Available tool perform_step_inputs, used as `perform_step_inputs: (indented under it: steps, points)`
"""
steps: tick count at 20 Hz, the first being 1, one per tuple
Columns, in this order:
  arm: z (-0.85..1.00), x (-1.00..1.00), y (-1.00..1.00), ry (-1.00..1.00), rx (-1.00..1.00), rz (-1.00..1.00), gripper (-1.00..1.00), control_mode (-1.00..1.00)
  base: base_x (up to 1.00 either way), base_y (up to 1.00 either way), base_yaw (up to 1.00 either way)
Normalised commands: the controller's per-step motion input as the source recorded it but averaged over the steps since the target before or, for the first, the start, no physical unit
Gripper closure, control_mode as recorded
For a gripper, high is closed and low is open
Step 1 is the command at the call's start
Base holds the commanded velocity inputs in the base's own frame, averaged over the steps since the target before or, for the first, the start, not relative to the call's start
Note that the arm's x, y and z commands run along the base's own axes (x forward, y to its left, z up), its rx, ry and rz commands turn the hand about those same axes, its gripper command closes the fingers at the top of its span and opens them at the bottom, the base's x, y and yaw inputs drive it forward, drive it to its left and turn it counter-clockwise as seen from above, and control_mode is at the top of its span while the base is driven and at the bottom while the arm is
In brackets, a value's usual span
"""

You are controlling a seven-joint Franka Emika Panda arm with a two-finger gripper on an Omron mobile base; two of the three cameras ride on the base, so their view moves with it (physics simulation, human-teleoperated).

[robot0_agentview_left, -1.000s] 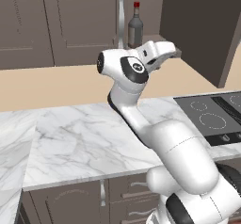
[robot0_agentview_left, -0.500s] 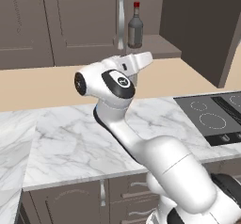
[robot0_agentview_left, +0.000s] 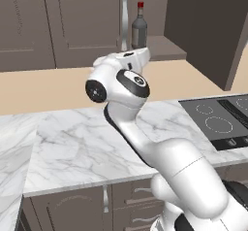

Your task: Get the candle and the liquor from the cabinet and move them to the dining counter.

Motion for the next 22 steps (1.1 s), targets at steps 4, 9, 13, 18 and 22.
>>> perform_step_inputs:
  steps: [4, 9, 13, 18, 22]
  points:
    - [0.4, 0.31, 0.01, -0.07, 0.07, 0.21, -1.0, -1.0, 0.0, 0.0, 0.0]
    - [0.07, 0.27, 0.0, -0.1, 0.11, 0.13, -1.0, -1.0, 0.0, 0.0, 0.0]
    - [-0.11, 0.27, 0.07, -0.15, 0.13, 0.13, -1.0, -1.0, 0.0, 0.0, 0.0]
    - [0.01, 0.3, 0.02, -0.09, 0.13, 0.13, -1.0, -1.0, 0.0, 0.0, 0.0]
    - [0.1, 0.32, 0.0, 0.0, 0.05, 0.13, -1.0, -1.0, 0.0, 0.0, 0.0]
